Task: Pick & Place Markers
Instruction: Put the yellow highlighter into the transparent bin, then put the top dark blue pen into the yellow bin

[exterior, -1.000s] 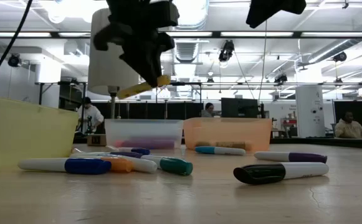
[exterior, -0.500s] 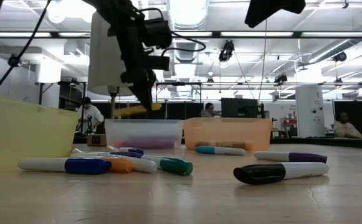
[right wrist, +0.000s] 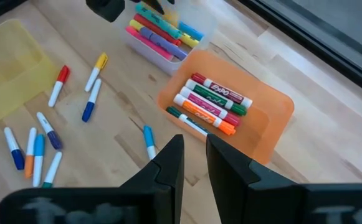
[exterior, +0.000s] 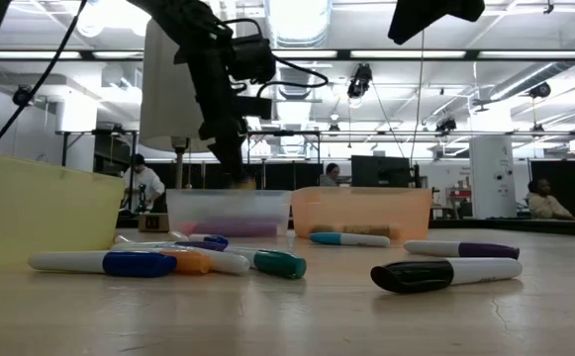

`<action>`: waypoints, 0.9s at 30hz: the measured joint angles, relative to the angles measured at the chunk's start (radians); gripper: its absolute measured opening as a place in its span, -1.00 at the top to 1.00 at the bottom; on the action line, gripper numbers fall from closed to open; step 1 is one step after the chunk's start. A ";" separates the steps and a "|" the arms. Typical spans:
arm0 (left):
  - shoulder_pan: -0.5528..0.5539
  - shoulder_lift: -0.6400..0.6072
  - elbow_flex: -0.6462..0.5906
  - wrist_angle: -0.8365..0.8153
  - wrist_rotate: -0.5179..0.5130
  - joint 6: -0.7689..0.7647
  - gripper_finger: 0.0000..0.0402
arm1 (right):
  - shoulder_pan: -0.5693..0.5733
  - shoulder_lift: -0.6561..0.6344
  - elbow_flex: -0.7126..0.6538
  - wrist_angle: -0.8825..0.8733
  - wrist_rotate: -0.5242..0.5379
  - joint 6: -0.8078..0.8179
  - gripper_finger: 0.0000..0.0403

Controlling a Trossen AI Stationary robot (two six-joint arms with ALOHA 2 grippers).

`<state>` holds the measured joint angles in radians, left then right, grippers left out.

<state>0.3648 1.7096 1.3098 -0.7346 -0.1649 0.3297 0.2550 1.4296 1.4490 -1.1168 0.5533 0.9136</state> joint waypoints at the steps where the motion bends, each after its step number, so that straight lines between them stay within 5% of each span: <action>1: 0.000 0.000 0.000 -0.001 0.004 0.002 0.44 | 0.000 0.000 0.000 0.000 0.000 0.000 0.70; 9: -0.007 -0.009 0.006 -0.008 0.009 -0.020 0.34 | 0.000 0.000 0.000 -0.002 0.000 -0.002 0.70; 16: -0.097 -0.046 0.011 -0.087 0.359 -0.017 0.34 | 0.000 0.000 0.000 -0.002 0.000 -0.008 0.70; 27: -0.355 -0.046 -0.015 -0.053 0.294 0.087 0.34 | 0.000 0.000 0.000 -0.003 0.017 -0.023 0.70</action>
<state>0.0099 1.6634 1.2947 -0.7874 0.1295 0.4170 0.2550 1.4296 1.4490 -1.1198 0.5699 0.8902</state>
